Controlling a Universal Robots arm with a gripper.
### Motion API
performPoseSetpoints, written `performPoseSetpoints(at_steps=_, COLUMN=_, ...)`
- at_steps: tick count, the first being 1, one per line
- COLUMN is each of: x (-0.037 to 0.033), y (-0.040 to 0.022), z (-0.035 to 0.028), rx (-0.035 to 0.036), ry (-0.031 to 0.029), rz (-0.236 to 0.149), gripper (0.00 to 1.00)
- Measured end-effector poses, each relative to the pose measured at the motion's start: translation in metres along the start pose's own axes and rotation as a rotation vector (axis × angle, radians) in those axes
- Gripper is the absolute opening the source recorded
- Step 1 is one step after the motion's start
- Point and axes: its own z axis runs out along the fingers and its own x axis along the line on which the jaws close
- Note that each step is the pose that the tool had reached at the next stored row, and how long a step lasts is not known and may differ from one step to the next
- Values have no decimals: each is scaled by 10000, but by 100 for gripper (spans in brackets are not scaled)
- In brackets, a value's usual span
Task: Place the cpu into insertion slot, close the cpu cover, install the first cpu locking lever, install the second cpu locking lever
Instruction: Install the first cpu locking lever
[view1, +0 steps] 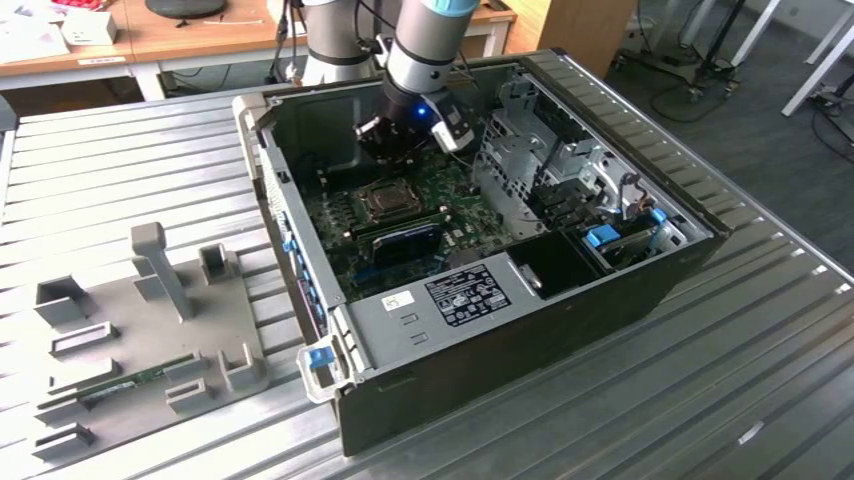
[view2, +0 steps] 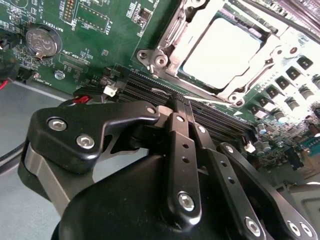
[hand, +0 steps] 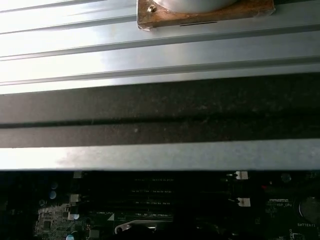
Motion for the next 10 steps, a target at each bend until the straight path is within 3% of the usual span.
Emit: performPoseSetpoints(at_steps=10, x=-8, y=38, z=8, rx=1, ry=0, rz=0, gripper=10)
